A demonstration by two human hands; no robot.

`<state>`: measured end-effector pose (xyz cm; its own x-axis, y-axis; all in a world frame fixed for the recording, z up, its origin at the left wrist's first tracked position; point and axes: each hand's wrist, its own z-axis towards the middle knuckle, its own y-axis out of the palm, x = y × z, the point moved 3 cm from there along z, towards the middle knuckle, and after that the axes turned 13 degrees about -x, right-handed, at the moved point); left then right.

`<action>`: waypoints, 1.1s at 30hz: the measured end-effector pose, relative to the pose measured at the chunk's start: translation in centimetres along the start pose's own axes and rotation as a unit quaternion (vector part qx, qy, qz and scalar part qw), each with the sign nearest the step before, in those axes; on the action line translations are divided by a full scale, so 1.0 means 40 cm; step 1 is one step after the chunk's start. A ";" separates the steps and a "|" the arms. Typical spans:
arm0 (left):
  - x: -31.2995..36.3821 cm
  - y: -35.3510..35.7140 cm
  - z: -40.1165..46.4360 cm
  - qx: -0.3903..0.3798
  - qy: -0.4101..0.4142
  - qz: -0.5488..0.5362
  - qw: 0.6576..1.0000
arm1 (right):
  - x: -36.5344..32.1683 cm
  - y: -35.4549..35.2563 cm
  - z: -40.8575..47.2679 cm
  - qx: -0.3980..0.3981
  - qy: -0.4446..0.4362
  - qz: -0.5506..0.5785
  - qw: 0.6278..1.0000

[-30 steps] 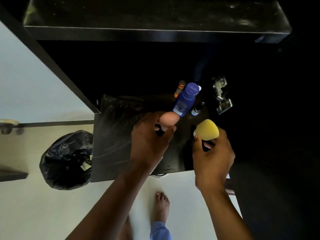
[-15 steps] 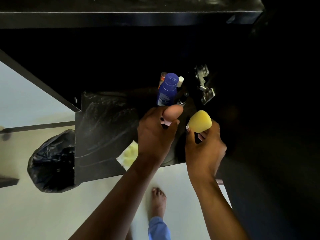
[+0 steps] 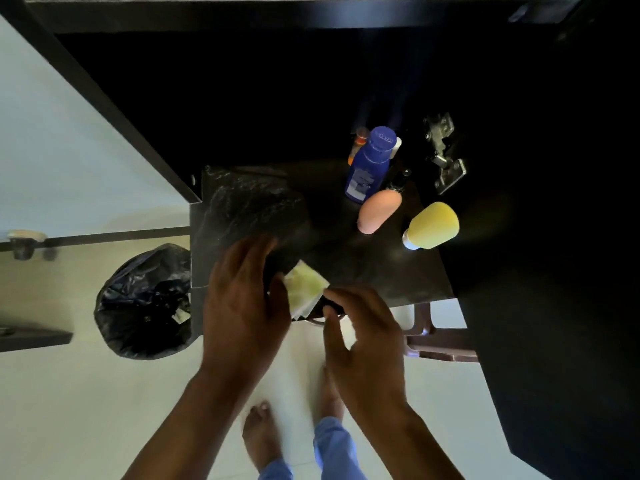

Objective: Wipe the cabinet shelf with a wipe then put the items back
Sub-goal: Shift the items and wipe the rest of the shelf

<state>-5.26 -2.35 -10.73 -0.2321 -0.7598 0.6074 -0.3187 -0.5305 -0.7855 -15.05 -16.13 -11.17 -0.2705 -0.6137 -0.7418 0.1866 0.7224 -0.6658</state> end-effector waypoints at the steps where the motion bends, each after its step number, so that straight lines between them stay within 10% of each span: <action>1: -0.017 -0.007 -0.007 -0.007 -0.013 0.008 1.000 | -0.009 0.019 0.004 -0.022 -0.030 -0.020 0.999; 12: -0.090 -0.021 -0.038 -0.080 -0.021 0.109 0.991 | -0.001 0.099 0.006 -0.067 -0.137 -0.245 0.958; 23: -0.093 -0.051 -0.040 -0.106 -0.017 0.105 0.989 | 0.102 -0.046 0.050 0.044 0.031 -0.261 0.964; 33: -0.105 -0.070 -0.036 -0.104 -0.004 0.095 0.990 | -0.026 0.116 -0.053 -0.049 -0.144 -0.212 0.965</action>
<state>-4.70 2.86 -10.93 -0.2983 -0.8418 0.4499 -0.4530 -0.2901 -0.8430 -15.92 -11.47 -13.31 -0.0273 -0.9138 -0.4053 0.0228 0.4048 -0.9141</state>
